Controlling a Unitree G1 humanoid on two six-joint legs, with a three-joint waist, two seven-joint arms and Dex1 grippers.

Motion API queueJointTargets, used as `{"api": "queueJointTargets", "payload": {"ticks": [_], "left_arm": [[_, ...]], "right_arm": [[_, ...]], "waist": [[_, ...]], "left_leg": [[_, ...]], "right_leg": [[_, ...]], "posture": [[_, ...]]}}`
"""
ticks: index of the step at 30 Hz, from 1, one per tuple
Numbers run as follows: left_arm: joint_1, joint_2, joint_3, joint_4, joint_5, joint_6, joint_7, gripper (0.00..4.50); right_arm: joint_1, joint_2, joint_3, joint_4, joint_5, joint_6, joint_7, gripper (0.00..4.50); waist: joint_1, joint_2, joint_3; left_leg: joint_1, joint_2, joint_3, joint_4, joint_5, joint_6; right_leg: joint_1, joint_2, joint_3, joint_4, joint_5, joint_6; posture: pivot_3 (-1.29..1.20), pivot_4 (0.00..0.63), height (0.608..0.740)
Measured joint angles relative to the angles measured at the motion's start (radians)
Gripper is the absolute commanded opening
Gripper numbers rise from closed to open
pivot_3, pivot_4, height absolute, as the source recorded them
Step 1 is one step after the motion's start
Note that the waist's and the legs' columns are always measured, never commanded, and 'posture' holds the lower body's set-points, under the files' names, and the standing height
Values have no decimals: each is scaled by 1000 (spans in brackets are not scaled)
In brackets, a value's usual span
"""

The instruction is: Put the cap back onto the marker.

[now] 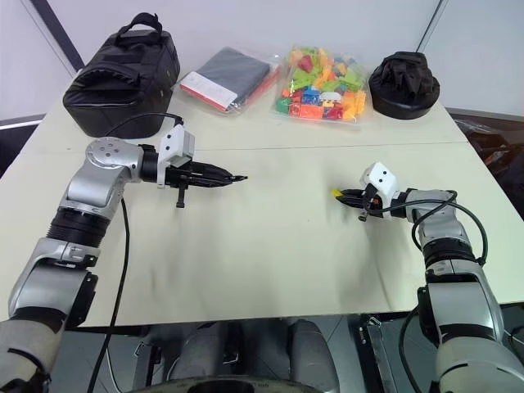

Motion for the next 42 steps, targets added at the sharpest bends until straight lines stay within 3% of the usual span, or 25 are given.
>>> {"api": "queueJointTargets", "payload": {"ticks": [11,19,29,42], "left_arm": [[-30,-3,-17,34,56,-146,11,0],[-82,-73,-55,149,113,-244,24,0],[-173,-187,-52,338,136,-322,77,0],[-173,-229,-53,352,137,-324,72,0]], "right_arm": [[-44,-61,56,-279,-60,118,57,45],[-70,-40,83,-505,-47,239,99,45],[-8,-17,98,-652,-23,318,90,45],[19,-5,110,-775,6,385,74,45]], "waist": [[-3,1,1],[2,1,1],[-1,1,1],[1,1,1]], "left_leg": [[-2,0,1,-1,-1,1],[-3,0,2,-1,-2,4],[-7,0,2,-1,-2,4],[-8,0,1,0,-3,4]], "right_leg": [[-5,-1,1,1,0,0],[-5,-1,1,1,0,0],[-10,-1,1,1,0,0],[-11,-1,1,1,0,0]], "posture": [[0,150,740],[0,150,740],[0,150,740],[0,150,740]]}}
